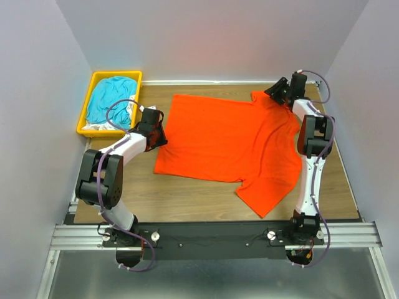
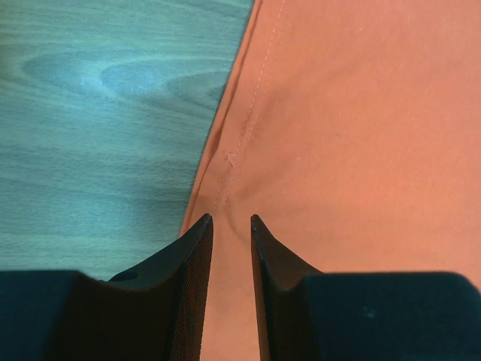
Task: Fold and stack the t-shirts
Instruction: Flatten the tshirt out
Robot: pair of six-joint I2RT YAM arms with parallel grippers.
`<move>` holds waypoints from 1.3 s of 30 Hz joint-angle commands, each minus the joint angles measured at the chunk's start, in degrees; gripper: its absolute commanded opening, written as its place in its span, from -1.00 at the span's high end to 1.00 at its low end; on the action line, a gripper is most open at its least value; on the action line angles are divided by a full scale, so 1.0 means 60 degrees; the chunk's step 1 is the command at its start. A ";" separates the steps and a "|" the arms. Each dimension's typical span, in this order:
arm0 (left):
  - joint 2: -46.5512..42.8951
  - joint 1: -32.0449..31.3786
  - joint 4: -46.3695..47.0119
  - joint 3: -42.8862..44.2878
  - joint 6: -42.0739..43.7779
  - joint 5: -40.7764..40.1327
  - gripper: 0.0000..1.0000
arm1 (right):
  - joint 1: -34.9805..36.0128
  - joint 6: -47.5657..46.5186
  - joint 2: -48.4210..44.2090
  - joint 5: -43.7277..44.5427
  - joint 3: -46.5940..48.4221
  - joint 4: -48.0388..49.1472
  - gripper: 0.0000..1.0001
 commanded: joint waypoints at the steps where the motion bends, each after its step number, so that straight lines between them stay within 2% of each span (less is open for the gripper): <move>1: 0.0103 -0.0029 0.0247 0.0296 -0.0009 0.0079 0.31 | 0.0052 -0.1102 -0.1725 0.0167 -0.1263 -0.0170 -0.08; 2: 0.0161 -0.0029 0.0277 0.0355 0.0049 0.0094 0.31 | 0.0052 -0.1393 -0.2425 0.0619 -0.2195 -0.0185 -0.08; 6: 0.0454 -0.0029 0.0335 0.0487 0.0210 0.0255 0.31 | -0.0006 -0.1893 -0.4095 0.1310 -0.4320 -0.0594 -0.07; 9: 0.0703 -0.0014 0.0438 0.0516 0.0313 0.0386 0.31 | -0.0269 -0.2026 -0.5035 0.1327 -0.5570 -0.0668 -0.06; 13: 0.0982 0.0001 0.0351 0.0546 0.0357 0.0445 0.32 | -0.0928 -0.1618 -0.5667 0.1326 -0.7356 -0.0697 -0.04; 17: 0.1056 0.0001 0.0262 0.0342 0.0416 0.0431 0.34 | -0.1544 -0.1513 -0.5948 0.1151 -0.8193 -0.0683 -0.01; 23: 0.0939 0.0088 0.0262 -0.0200 0.0387 0.0460 0.35 | -0.2115 -0.1455 -0.5640 0.0916 -0.8518 -0.0668 0.00; 36: 0.0513 0.0528 0.0116 -0.0963 0.0430 0.0446 0.36 | -0.2790 -0.2011 -0.5215 0.2015 -0.8138 -0.0887 0.01; 39: 0.0456 0.0514 -0.0016 -0.0905 0.0489 0.0358 0.36 | -0.2775 -0.2041 -0.5215 0.1330 -0.7903 -0.1121 0.01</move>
